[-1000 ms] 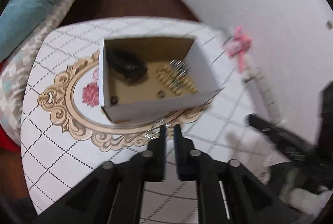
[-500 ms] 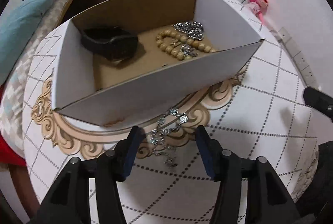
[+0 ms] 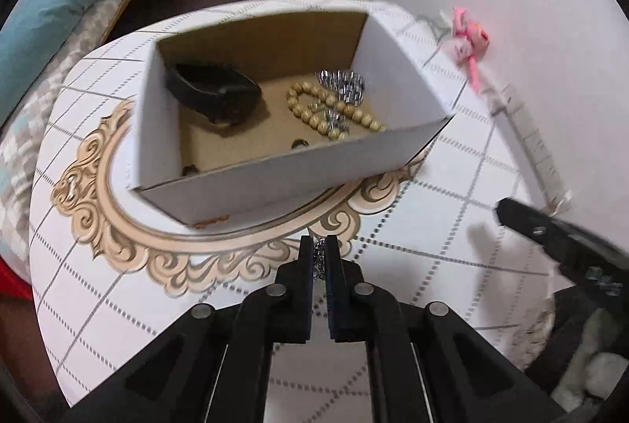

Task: Organize jewelry

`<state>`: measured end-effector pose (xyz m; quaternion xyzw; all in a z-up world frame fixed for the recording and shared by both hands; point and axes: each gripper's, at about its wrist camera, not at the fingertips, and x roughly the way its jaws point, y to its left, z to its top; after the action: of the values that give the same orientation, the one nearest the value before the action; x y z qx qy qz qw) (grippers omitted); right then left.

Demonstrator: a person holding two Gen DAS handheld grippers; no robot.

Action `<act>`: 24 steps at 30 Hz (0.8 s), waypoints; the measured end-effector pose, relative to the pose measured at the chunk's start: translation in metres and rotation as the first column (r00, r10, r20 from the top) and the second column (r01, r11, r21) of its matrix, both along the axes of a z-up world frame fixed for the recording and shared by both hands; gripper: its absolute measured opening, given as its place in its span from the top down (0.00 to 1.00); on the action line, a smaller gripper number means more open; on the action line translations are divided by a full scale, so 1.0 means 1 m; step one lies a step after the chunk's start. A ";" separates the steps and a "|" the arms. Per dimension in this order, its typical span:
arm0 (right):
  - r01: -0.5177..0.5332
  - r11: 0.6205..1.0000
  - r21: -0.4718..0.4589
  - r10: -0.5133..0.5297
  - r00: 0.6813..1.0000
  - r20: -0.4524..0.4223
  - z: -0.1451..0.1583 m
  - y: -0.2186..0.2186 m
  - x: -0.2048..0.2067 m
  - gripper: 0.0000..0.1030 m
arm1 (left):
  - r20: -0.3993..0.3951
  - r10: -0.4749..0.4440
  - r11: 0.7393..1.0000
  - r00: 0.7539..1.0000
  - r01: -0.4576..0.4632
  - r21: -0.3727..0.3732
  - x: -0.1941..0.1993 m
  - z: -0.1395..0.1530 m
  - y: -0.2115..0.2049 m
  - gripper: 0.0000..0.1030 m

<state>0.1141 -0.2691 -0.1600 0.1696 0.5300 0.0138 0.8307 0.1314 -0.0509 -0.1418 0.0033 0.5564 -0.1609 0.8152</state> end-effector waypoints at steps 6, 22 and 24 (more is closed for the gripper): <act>-0.017 1.000 0.024 0.017 0.999 0.029 0.015 0.003 -0.003 0.91 | 0.037 0.041 0.995 0.998 -0.038 -0.096 -0.010 0.044 0.014 0.97; -0.178 0.981 0.075 0.168 0.979 0.116 0.090 0.056 0.068 0.91 | 0.060 0.083 0.984 0.995 -0.072 -0.162 0.068 0.104 0.027 0.95; -0.211 0.973 0.089 0.206 0.976 0.069 0.082 0.066 0.088 0.91 | 0.031 0.117 0.988 0.993 -0.113 -0.106 0.080 0.093 0.031 0.95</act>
<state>0.2016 -0.2026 -0.0780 0.1520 0.5186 0.1313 0.8311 0.2113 -0.0197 -0.0486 -0.0684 0.5311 -0.1423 0.8324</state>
